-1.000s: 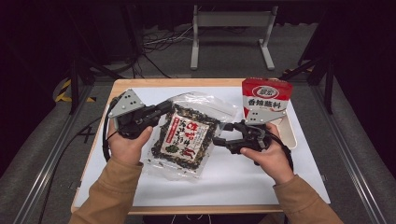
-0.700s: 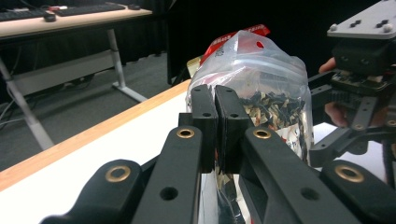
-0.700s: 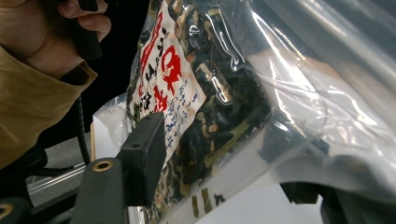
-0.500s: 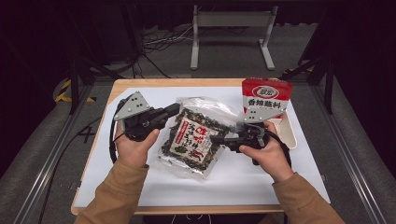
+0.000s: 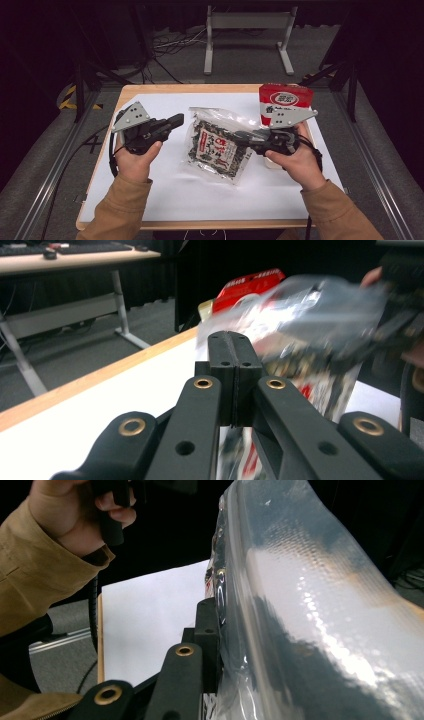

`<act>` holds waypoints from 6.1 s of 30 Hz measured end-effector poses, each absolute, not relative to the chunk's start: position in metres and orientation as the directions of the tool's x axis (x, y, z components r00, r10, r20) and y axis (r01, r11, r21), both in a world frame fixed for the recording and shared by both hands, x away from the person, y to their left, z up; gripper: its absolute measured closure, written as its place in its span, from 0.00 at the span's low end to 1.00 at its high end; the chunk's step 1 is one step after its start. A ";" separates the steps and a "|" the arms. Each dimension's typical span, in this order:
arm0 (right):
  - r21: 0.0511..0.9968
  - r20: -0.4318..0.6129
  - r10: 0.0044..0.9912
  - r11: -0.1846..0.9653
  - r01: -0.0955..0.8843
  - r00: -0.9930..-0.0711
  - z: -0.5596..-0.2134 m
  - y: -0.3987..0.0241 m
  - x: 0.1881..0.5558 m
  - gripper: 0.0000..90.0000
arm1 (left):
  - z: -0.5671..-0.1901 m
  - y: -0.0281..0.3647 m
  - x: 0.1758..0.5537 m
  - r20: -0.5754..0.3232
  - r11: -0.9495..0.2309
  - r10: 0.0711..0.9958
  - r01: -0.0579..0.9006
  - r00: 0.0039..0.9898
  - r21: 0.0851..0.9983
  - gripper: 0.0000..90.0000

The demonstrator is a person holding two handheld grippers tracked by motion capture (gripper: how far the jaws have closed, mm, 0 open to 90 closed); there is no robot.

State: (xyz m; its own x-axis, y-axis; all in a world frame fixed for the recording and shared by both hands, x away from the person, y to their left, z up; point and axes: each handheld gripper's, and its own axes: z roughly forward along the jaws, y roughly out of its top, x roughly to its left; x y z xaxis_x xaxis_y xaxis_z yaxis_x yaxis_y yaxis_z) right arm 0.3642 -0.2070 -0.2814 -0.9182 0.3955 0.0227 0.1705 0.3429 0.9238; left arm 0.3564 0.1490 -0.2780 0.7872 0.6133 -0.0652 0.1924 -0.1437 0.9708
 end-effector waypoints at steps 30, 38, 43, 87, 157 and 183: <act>0.885 -0.170 0.449 0.462 0.065 -0.877 -0.195 -0.272 0.363 0.85 | -0.328 0.179 0.356 -0.036 -0.226 0.687 0.260 0.726 0.939 0.88; 0.883 -0.188 0.451 0.467 0.052 -0.873 -0.185 -0.286 0.366 0.85 | -0.342 0.182 0.356 -0.020 -0.249 0.690 0.263 0.724 0.932 0.82; 0.877 -0.201 0.451 0.478 0.045 -0.870 -0.180 -0.294 0.369 0.85 | -0.346 0.184 0.357 -0.019 -0.263 0.687 0.273 0.726 0.925 0.80; 0.861 -0.120 0.692 0.429 0.272 -0.712 -0.204 -0.358 0.402 0.85 | -0.367 0.197 0.372 -0.067 -0.247 0.688 0.319 0.723 0.915 0.46; 0.727 -0.193 0.669 0.589 0.353 -0.718 -0.266 -0.335 0.390 0.85 | -0.370 0.198 0.371 -0.097 -0.240 0.687 0.351 0.720 0.905 0.39; 0.889 -0.023 0.805 0.288 0.356 -0.593 -0.290 -0.382 0.374 0.32 | -0.373 0.205 0.362 -0.097 -0.249 0.684 0.357 0.723 0.900 0.36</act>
